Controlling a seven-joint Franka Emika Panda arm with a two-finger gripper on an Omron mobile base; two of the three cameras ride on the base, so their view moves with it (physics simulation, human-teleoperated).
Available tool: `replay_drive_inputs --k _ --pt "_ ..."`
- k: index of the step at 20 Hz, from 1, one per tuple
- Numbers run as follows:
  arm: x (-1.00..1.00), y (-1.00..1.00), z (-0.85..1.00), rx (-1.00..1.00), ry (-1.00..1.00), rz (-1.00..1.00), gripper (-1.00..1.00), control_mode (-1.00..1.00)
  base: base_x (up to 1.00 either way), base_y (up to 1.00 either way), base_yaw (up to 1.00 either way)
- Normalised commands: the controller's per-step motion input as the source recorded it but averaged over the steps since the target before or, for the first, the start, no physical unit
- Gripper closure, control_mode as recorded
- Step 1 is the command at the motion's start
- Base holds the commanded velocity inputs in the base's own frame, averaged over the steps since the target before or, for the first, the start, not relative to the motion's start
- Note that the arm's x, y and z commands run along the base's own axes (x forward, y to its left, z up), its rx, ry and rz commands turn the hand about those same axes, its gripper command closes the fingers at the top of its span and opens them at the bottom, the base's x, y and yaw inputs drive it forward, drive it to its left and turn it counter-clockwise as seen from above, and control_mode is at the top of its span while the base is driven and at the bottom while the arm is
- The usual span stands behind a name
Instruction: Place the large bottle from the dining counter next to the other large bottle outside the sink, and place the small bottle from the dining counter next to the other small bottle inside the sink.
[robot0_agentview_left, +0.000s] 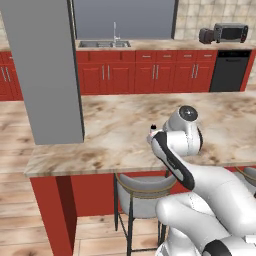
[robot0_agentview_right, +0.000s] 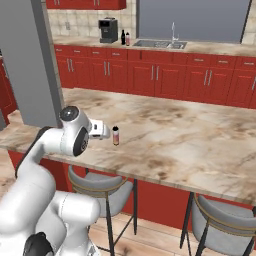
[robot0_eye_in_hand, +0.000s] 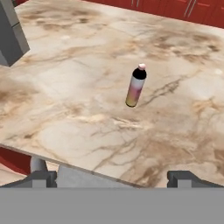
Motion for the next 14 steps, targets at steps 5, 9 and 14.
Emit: replay_drive_inputs --k 5,9,14 --pt "0.18 0.00 -0.09 -0.01 0.02 0.00 -1.00 -1.00 0.00 0.00 0.00" --pt "0.00 0.00 -0.05 -0.04 0.00 0.00 -1.00 -1.00 0.00 0.00 0.00" --pt "0.00 -0.04 -0.05 -0.05 0.00 0.00 -1.00 -1.00 0.00 0.00 0.00"
